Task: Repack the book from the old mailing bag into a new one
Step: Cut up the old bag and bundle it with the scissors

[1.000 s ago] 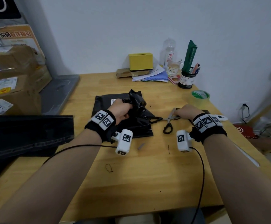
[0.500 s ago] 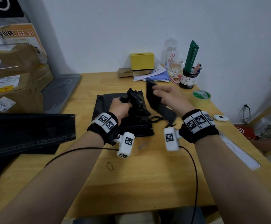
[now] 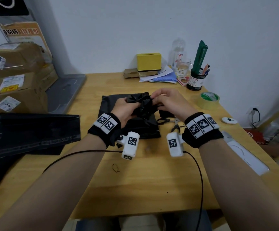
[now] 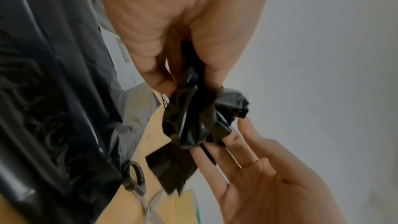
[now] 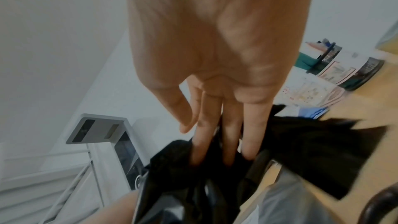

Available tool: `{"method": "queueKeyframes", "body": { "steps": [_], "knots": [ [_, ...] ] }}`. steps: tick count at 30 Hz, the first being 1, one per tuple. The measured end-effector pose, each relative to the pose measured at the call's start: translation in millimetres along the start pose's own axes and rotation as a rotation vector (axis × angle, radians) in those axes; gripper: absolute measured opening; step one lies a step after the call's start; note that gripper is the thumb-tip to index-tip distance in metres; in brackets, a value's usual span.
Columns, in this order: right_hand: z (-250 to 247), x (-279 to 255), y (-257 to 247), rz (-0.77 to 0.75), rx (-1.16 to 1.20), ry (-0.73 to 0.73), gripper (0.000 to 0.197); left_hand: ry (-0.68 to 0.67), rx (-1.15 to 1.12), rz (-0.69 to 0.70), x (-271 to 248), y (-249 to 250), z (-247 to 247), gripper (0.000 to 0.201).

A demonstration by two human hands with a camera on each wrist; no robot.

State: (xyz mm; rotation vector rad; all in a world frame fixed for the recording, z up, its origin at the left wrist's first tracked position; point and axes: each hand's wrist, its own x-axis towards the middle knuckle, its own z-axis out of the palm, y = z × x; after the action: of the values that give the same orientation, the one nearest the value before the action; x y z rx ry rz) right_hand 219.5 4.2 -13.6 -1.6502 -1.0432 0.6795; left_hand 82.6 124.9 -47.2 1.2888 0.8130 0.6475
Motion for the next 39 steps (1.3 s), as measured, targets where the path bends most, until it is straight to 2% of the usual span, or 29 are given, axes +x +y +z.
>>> {"method": "queueKeyframes", "body": {
  "steps": [3,6,9,12,21,26,34,37,39],
  "knots": [
    [-17.7,-4.1,4.0,0.07,0.03,0.122,0.021,0.072,0.01,0.024,2.7,-0.6,5.4,0.016],
    [-38.9,-5.4,17.4,0.222,-0.159,0.248,0.016,0.146,-0.028,0.034,7.2,-1.6,7.6,0.01],
    [-54.5,-7.2,41.1,0.442,-0.323,0.22,0.018,0.177,-0.044,0.031,10.1,-5.0,8.9,0.01],
    [-60.6,-8.0,63.0,0.562,-0.476,0.156,0.026,0.184,-0.035,0.013,9.8,-8.3,11.2,0.011],
    [-59.5,2.2,68.0,0.565,-0.833,0.081,0.044,0.169,-0.049,0.007,4.8,-9.6,10.2,0.013],
    [-54.0,9.0,70.3,0.553,-0.938,0.058,0.038,0.17,-0.059,0.011,3.7,-11.2,4.4,0.013],
    [-56.8,5.8,76.2,0.556,-0.769,0.099,0.024,0.182,-0.069,0.019,1.7,-14.5,-1.7,0.012],
    [-57.3,-1.2,62.9,0.526,-0.508,0.172,0.02,0.186,-0.065,0.023,0.9,-15.1,-3.1,0.012],
    [-50.1,-6.1,41.2,0.412,-0.299,0.192,0.021,0.188,-0.048,0.031,0.3,-15.5,-4.2,0.012]
  ]
}}
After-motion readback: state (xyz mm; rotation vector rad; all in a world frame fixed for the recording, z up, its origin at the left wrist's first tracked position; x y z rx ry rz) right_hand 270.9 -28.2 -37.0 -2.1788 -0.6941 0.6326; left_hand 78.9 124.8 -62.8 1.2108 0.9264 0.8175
